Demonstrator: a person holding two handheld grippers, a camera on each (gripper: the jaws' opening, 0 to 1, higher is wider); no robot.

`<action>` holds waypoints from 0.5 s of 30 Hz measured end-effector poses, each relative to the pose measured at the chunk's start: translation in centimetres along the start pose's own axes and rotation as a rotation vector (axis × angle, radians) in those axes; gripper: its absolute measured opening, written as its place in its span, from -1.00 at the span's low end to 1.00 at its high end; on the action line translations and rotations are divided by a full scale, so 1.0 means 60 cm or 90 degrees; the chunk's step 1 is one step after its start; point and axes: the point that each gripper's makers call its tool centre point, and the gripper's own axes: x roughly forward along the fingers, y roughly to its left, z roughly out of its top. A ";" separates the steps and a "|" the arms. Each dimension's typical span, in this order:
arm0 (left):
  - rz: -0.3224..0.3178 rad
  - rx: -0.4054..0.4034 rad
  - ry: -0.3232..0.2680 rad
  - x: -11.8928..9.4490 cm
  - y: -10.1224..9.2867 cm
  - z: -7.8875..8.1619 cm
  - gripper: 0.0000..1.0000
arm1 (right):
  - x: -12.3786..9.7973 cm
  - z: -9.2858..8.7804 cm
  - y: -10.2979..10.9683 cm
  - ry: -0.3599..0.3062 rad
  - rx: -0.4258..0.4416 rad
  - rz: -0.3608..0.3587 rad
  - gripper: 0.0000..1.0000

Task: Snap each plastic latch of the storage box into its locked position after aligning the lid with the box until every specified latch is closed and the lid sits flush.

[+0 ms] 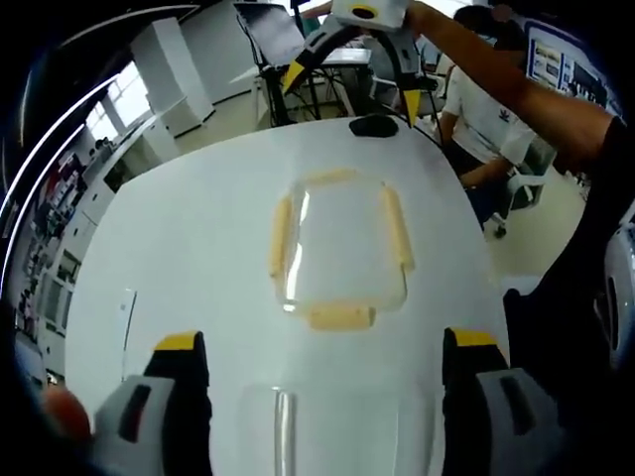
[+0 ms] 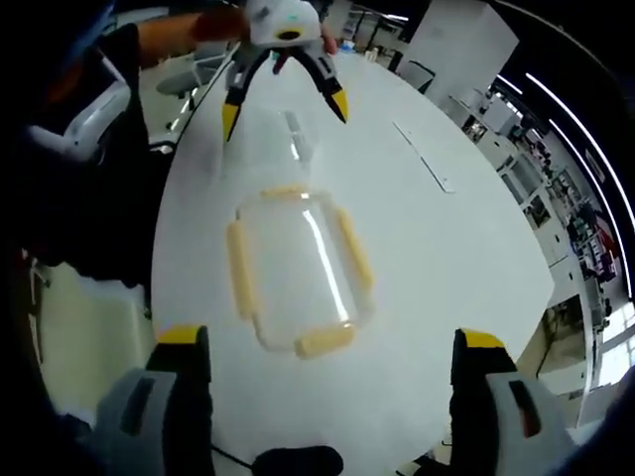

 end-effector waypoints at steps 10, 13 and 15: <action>-0.005 0.003 0.002 0.008 -0.008 0.003 0.91 | 0.004 -0.002 -0.002 0.003 -0.006 0.002 1.00; -0.005 0.003 0.003 0.009 -0.009 0.002 0.91 | 0.006 -0.002 -0.002 0.002 -0.007 0.004 1.00; -0.005 0.003 0.004 0.009 -0.009 0.001 0.91 | 0.007 -0.003 -0.002 0.002 -0.009 0.006 1.00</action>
